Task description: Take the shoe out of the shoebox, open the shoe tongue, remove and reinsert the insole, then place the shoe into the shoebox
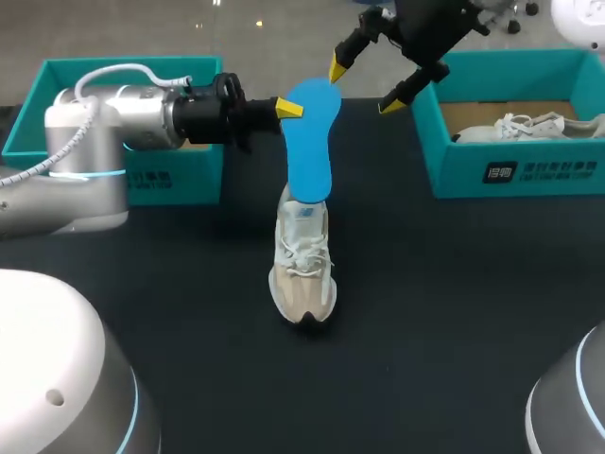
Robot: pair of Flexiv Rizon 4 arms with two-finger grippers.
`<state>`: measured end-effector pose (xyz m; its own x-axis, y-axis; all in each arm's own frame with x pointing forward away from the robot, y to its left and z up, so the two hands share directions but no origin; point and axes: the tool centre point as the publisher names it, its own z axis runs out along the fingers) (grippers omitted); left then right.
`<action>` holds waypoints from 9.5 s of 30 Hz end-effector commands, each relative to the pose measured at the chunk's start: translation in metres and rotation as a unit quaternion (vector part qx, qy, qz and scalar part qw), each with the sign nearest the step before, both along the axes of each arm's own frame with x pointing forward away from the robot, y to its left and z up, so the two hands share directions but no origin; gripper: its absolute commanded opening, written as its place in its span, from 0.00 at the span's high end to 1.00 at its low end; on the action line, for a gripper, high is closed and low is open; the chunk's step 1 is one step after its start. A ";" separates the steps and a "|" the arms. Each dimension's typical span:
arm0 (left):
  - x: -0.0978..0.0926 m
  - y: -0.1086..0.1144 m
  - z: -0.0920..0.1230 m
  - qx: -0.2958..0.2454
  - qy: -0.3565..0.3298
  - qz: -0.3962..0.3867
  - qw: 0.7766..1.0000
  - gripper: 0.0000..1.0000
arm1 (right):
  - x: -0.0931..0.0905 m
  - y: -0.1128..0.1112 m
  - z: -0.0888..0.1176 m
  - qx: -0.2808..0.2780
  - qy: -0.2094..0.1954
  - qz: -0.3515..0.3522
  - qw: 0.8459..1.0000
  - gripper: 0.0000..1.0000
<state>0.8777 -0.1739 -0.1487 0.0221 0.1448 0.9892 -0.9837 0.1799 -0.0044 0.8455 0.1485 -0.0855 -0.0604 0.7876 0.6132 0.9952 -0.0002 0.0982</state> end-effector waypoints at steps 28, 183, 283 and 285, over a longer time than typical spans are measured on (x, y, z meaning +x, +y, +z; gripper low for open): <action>-0.004 0.010 0.025 -0.021 -0.019 -0.001 1.000 1.00 | 0.002 -0.032 -0.041 0.344 -0.020 0.001 0.939 0.00; 0.037 -0.006 0.019 -0.083 -0.996 0.021 -0.031 1.00 | 0.018 -0.026 -0.038 0.351 -0.028 -0.016 0.936 0.00; 0.047 0.146 -0.029 -0.237 -0.945 -0.203 -0.095 0.00 | 0.045 0.030 -0.028 0.325 -0.208 0.083 0.919 1.00; 0.050 0.152 -0.035 -0.236 -0.944 -0.210 -0.092 0.00 | 0.047 0.036 -0.025 0.317 -0.221 0.096 0.917 1.00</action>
<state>0.9305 -0.0267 -0.1783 0.3067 0.4765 -0.8240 0.9279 -0.3427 0.1472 0.8841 0.1740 -0.1120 -0.5054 0.2276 0.8323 0.8492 -0.0397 0.5265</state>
